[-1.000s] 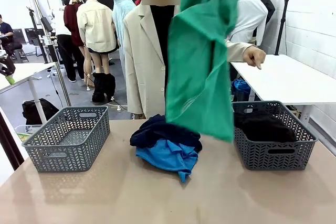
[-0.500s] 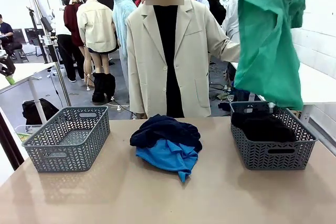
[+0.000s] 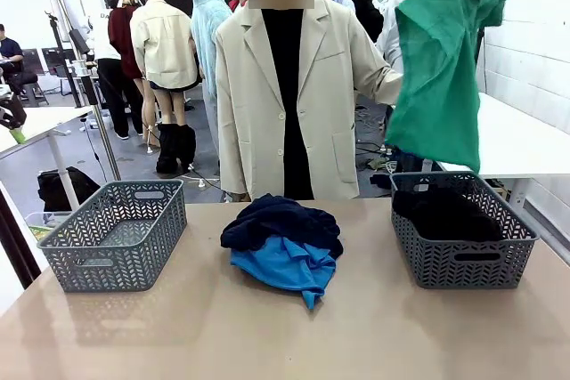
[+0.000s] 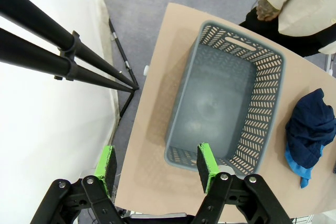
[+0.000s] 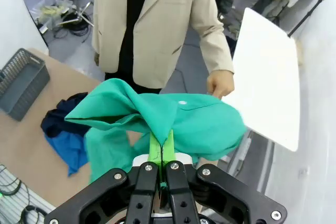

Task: Sort the tops and bottoms.
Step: Sort the clothes according to human instructions.

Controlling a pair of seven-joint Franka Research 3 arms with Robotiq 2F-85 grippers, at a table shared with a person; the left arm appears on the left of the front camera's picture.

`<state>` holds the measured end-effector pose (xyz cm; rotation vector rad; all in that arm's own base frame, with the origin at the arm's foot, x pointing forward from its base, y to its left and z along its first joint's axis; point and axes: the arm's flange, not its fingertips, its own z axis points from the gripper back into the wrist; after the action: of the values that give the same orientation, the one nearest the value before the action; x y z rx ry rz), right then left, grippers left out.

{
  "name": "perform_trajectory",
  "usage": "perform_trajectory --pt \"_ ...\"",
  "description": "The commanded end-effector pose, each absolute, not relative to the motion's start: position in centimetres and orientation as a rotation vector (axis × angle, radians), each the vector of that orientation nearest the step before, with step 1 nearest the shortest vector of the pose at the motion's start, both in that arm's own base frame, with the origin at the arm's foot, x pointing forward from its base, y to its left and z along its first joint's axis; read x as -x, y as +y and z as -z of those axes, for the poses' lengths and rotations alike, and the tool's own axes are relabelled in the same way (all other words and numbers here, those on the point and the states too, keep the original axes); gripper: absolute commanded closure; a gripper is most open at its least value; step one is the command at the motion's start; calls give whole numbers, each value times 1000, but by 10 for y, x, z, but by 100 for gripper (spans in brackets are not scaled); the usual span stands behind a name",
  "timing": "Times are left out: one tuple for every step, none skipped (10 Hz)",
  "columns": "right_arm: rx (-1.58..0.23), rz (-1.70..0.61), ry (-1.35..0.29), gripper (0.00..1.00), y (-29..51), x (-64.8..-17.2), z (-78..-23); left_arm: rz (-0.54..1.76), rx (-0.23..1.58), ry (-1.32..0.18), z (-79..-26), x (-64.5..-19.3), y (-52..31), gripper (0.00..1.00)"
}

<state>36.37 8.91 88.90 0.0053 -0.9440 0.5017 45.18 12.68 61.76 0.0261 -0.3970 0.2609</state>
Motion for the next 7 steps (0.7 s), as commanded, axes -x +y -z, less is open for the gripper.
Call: perform_trajectory --pt "1 -469 -937 100 80 -369 -887 -265 -16 -392 -620 -452 128 21" --pt "1 -469 -937 100 80 -369 -887 -265 -16 -392 -620 -452 128 21" --pt "1 -469 -937 100 80 -369 -887 -265 -16 -392 -620 -452 128 21" --pt "-4 -491 -940 100 84 -366 -888 -265 -16 -392 -620 -452 128 21" --pt "31 -501 -874 100 71 -384 -884 -265 -16 -392 -620 -452 128 21" --pt "106 -532 -798 100 56 -406 -874 -265 -16 -392 -620 -452 128 21" --pt "100 -505 -752 100 42 -427 -863 -265 -16 -392 -620 -452 128 21"
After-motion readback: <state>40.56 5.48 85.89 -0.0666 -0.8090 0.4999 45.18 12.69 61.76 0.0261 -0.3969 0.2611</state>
